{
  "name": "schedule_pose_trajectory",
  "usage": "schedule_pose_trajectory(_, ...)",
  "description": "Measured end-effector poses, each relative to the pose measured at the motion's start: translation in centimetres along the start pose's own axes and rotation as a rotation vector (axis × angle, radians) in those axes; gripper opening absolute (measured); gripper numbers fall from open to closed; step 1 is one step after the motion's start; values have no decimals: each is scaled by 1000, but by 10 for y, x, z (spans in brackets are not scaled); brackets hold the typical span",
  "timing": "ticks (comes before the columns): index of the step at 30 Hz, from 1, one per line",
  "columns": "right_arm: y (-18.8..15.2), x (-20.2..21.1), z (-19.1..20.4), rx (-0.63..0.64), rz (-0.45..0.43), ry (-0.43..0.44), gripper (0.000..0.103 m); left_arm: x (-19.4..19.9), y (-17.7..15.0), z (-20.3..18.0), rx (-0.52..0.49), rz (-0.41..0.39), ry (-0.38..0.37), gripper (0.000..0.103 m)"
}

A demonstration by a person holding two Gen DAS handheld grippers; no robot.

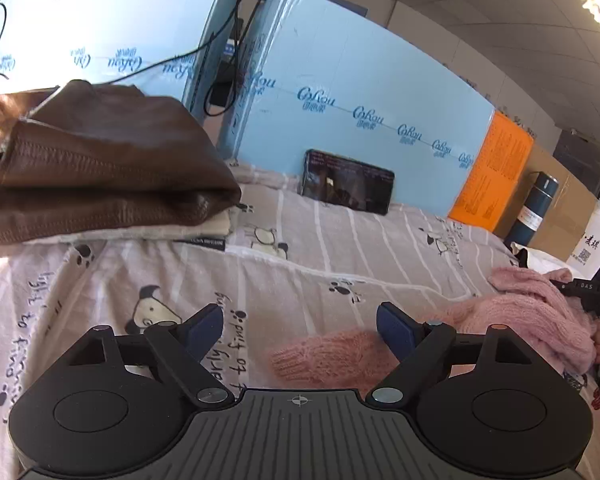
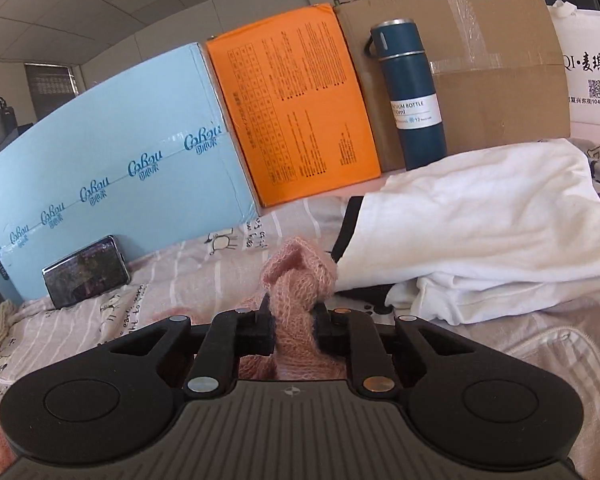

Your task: Fold clothes

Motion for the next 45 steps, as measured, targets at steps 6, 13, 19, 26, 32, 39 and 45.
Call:
schedule_pose_trajectory(6, -5, -2, -3, -16, 24, 1, 23, -14, -18, -30, -137, 61, 64, 26)
schedule_pose_trajectory(13, -2, 12, 3, -6, -23, 49, 22, 13, -4, -44, -216, -144, 112, 18)
schedule_pose_trajectory(19, 16, 46, 27, 33, -170, 162, 21, 28, 48, -42, -248, -329, 189, 17)
schedule_pose_trajectory(26, 33, 46, 33, 8, -217, 59, 10, -22, 75, -42, -329, -290, 298, 20)
schedule_pose_trajectory(32, 8, 6, 8, -99, -36, 3, 40, -62, 54, -31, -337, -235, 499, 37)
schedule_pose_trajectory(39, -8, -19, 5, -123, 125, 53, 76, -14, 60, -1, -121, -460, 532, 93)
schedule_pose_trajectory(45, -11, -23, 14, -74, 169, 135, 59, 6, 62, 37, 131, -524, 440, 96)
Point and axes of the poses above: each gripper's, at about its wrist camera, not at the fingertips, and x roughly against the way its jaws point, z to its left, y to its top, the point moved 2 cm from there along -x, roughly the way its jaws point, and after that the axes turned 8 degrees about x, right-handed, at the moved point
